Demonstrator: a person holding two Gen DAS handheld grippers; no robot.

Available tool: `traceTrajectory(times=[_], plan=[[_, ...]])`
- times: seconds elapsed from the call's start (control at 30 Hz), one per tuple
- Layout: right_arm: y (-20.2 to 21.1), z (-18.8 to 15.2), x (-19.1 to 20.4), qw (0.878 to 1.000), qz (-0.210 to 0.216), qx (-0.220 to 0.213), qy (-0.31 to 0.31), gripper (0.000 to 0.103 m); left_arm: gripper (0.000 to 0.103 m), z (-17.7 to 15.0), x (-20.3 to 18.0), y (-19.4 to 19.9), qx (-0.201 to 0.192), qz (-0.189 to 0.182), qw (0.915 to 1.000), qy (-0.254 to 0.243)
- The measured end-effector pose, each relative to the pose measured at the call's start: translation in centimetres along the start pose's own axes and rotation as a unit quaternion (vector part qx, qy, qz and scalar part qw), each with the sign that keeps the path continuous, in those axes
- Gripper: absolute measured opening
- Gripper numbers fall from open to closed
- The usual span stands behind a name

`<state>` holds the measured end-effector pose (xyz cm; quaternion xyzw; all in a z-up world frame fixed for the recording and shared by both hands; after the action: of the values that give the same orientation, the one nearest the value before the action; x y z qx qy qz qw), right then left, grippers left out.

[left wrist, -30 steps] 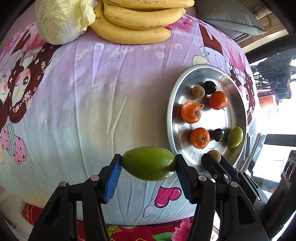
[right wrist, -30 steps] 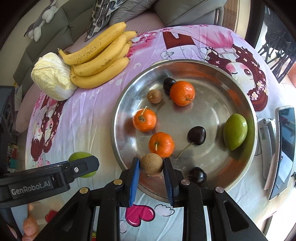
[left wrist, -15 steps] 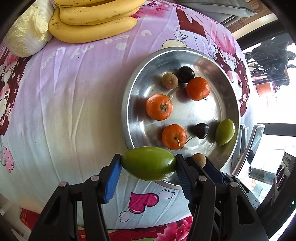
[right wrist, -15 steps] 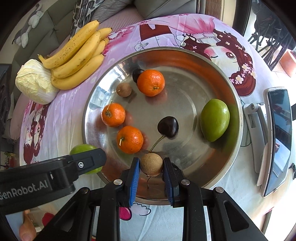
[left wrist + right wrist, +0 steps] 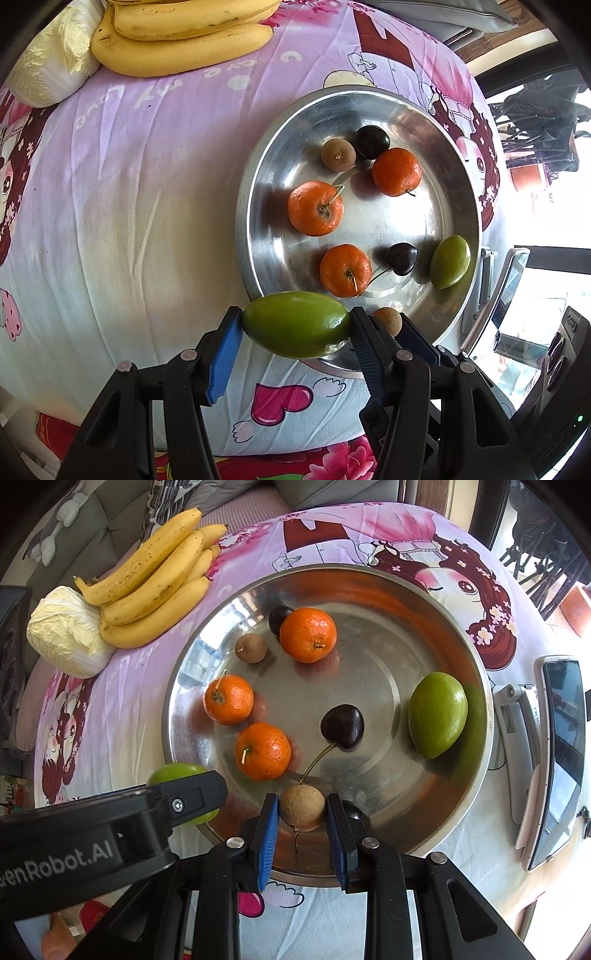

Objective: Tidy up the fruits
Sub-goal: 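Open the left gripper to drop the green fruit while the right gripper releases the brown fruit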

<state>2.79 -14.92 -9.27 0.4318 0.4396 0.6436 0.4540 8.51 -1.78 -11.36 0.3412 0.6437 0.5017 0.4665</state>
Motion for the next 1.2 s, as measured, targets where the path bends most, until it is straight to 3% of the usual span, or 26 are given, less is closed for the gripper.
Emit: traceTrajectory(times=[0.17, 0.37, 0.57, 0.63, 0.8, 0.93, 1.2], plan=[[-0.1, 0.1, 0.2, 1.0, 0.002, 0.005, 0.0, 0.035, 0.061, -0.3, 0.1, 0.2, 0.005, -0.004, 1.0, 0.0], [0.3, 0.1, 0.2, 1.0, -0.01, 0.003, 0.002, 0.056, 0.061, -0.3, 0.7, 1.2, 0.001, -0.004, 1.0, -0.001], [0.8, 0.0, 0.1, 1.0, -0.017, 0.004, 0.003, 0.06, 0.064, -0.5, 1.8, 2.1, -0.004, -0.003, 1.0, 0.006], [0.9, -0.1, 0.3, 1.0, -0.018, 0.005, 0.004, 0.062, 0.07, -0.5, 2.4, 2.4, -0.008, 0.003, 0.9999, 0.011], [0.9, -0.2, 0.9, 1.0, -0.025, 0.006, 0.013, 0.069, 0.072, -0.4, 4.7, 3.1, -0.021, 0.029, 0.9992, 0.017], [0.8, -0.3, 0.8, 1.0, -0.028, 0.008, 0.01, 0.076, 0.088, -0.2, 7.0, 3.4, -0.034, 0.045, 0.998, 0.03], [0.2, -0.8, 1.1, 0.999, -0.035, 0.015, 0.007, 0.076, 0.093, 0.1, 12.2, 4.0, -0.049, 0.064, 0.9951, 0.057]])
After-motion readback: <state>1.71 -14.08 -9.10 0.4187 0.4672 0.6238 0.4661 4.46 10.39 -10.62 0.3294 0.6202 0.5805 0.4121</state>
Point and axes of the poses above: each gripper's, at about its wrist camera, not at the fingertips, and y roughly against the way its jaws point, x to its left, z to its top, the point moved 9 cm from there along -y, roughly the way its jaws point, and after that the axes turned 9 degrees about y, right-handed, at the moved point
